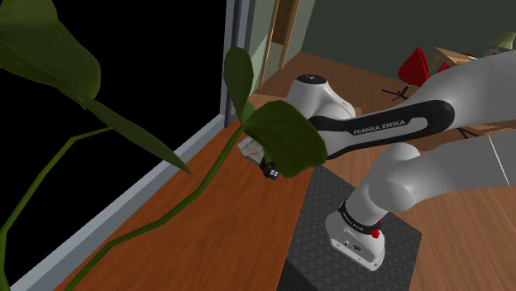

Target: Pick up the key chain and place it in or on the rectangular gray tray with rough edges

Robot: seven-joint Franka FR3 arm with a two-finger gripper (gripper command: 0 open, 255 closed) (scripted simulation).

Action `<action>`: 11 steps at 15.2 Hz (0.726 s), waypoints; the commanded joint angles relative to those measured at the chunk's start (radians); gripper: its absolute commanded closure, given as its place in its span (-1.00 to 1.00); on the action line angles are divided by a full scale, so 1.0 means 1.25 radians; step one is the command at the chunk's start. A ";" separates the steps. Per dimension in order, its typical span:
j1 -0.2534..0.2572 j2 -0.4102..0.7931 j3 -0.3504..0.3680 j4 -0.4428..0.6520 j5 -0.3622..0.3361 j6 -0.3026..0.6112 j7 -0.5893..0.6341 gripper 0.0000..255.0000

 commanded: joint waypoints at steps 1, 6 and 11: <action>0.000 0.001 0.001 0.000 0.000 0.002 0.000 -1.00; 0.000 0.001 0.000 0.000 0.000 0.002 0.000 1.00; 0.000 0.001 0.000 0.000 0.000 0.002 0.000 1.00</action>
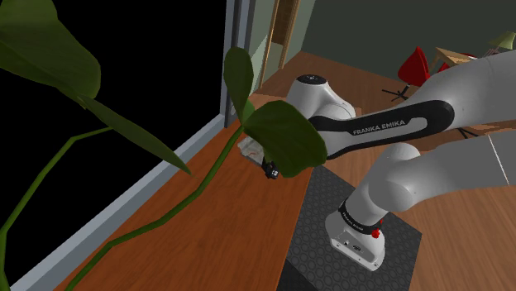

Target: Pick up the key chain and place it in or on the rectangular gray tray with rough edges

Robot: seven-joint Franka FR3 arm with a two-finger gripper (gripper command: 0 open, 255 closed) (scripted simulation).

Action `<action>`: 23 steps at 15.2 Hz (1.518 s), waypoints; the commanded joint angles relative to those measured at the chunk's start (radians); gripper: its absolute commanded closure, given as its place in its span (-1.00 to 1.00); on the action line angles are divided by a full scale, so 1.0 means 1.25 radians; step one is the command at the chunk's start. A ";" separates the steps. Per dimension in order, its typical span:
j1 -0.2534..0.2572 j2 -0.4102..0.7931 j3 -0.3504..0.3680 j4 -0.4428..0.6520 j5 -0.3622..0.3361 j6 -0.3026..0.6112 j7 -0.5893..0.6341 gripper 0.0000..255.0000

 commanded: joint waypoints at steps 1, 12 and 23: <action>0.000 0.000 0.000 0.000 0.000 0.000 0.000 1.00; -0.004 -0.075 -0.030 0.060 -0.025 -0.133 0.002 1.00; -0.014 -0.124 -0.063 0.152 -0.055 -0.274 0.005 1.00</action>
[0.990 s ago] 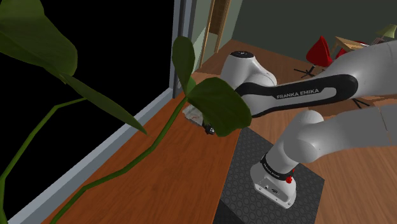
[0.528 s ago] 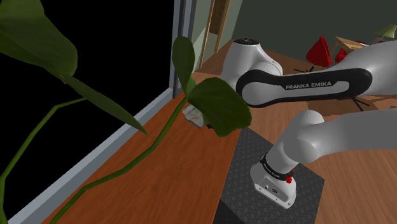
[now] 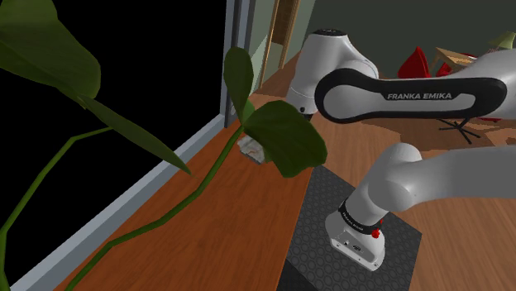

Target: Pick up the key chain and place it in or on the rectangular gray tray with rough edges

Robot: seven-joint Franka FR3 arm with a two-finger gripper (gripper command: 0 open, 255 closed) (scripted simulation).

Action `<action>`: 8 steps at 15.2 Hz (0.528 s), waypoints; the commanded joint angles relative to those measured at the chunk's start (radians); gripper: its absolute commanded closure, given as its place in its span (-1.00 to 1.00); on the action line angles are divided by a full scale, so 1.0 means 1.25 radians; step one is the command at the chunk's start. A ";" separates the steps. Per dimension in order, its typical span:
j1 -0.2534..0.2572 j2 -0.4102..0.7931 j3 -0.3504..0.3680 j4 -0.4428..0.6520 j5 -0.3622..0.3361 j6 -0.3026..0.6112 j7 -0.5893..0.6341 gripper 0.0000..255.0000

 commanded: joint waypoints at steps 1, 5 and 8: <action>-0.002 -0.003 -0.005 0.019 -0.005 -0.023 0.001 1.00; -0.019 0.009 -0.025 0.049 -0.024 -0.042 -0.016 1.00; -0.060 0.066 -0.064 0.082 -0.062 -0.020 -0.066 1.00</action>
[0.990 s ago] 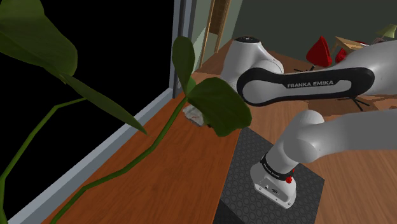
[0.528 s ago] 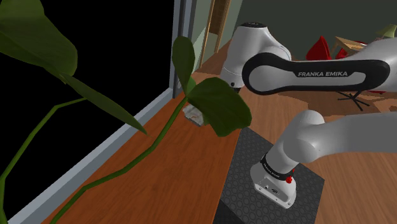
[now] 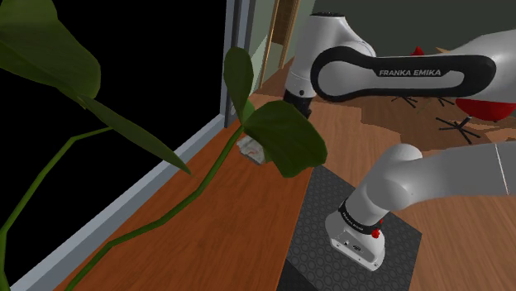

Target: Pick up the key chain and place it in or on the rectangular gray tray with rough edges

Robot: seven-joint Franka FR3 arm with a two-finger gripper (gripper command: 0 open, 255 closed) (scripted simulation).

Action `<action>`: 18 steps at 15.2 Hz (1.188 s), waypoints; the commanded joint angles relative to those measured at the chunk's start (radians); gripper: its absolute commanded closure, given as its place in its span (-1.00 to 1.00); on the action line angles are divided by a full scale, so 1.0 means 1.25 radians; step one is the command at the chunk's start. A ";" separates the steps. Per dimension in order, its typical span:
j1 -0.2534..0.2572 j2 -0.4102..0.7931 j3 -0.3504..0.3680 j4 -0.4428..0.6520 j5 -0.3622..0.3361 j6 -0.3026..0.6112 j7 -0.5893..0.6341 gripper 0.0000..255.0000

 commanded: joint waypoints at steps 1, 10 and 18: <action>-0.029 0.037 -0.030 0.022 -0.028 0.012 -0.038 1.00; -0.117 0.234 -0.120 0.161 -0.110 0.064 -0.156 1.00; -0.116 0.263 -0.114 0.097 -0.108 0.157 -0.155 1.00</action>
